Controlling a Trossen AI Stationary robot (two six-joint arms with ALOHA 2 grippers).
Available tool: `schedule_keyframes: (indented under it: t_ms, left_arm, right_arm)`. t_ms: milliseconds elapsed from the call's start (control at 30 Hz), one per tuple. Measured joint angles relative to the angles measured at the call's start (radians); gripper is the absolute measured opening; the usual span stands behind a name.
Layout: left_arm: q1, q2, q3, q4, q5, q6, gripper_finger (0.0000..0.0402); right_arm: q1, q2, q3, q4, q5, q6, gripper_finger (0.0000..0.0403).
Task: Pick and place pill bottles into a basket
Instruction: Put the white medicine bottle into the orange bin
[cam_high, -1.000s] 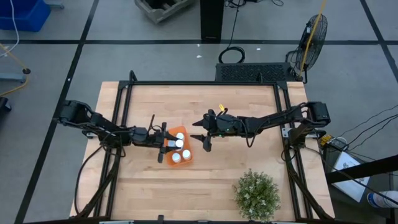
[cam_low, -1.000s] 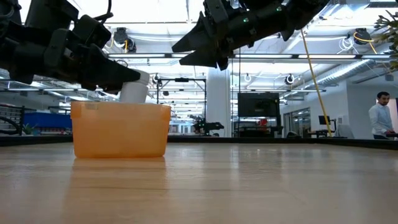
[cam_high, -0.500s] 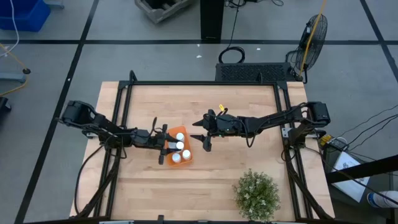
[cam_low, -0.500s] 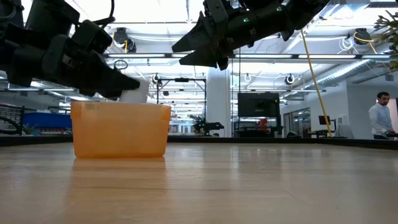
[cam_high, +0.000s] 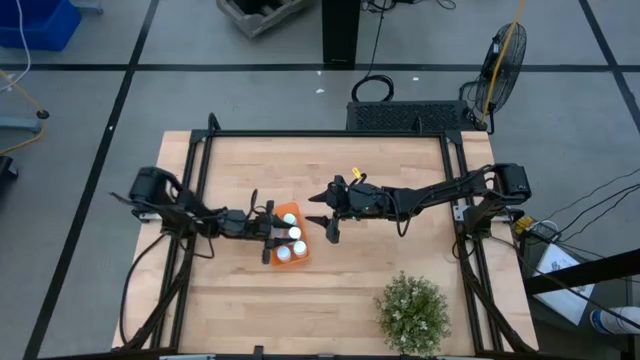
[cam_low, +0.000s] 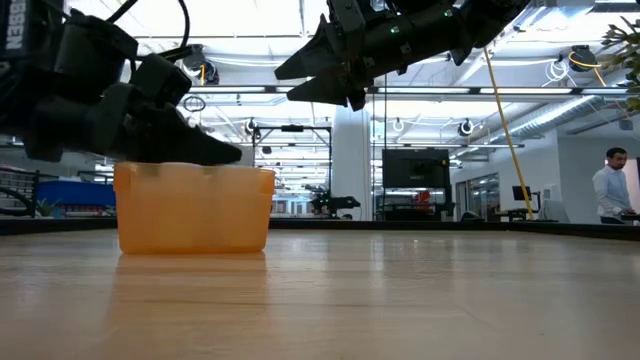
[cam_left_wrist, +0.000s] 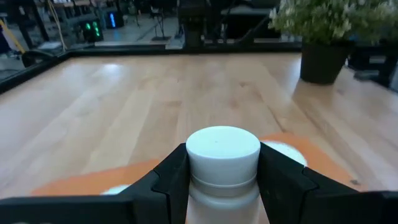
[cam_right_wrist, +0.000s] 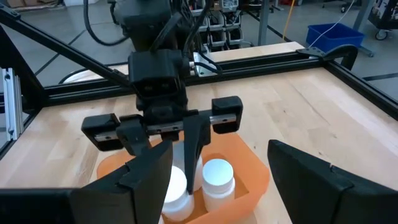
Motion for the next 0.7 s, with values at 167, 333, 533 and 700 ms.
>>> schedule_keyframes:
  t_ms: [167, 333, 533, 700]
  left_arm:
    - [0.002, 0.116, 0.003, 0.168, 0.006, 0.003, 0.0156]
    - [0.001, 0.154, 0.003, 0.195, 0.012, 0.032, 0.0156]
    - [0.002, 0.165, 0.003, 0.191, 0.042, 0.047, 0.0156]
    - [0.002, 0.163, 0.003, 0.189, 0.051, 0.028, 0.0156]
  right_arm:
    - [0.0, 0.0, 0.0, 0.0, 0.0, 0.0, 0.0254]
    - [0.0, 0.0, 0.0, 0.0, 0.0, 0.0, 0.0254]
    - [0.0, 0.0, 0.0, 0.0, -0.002, 0.0, 0.0254]
    - [0.0, 0.0, 0.0, 0.0, -0.004, 0.0, 0.0254]
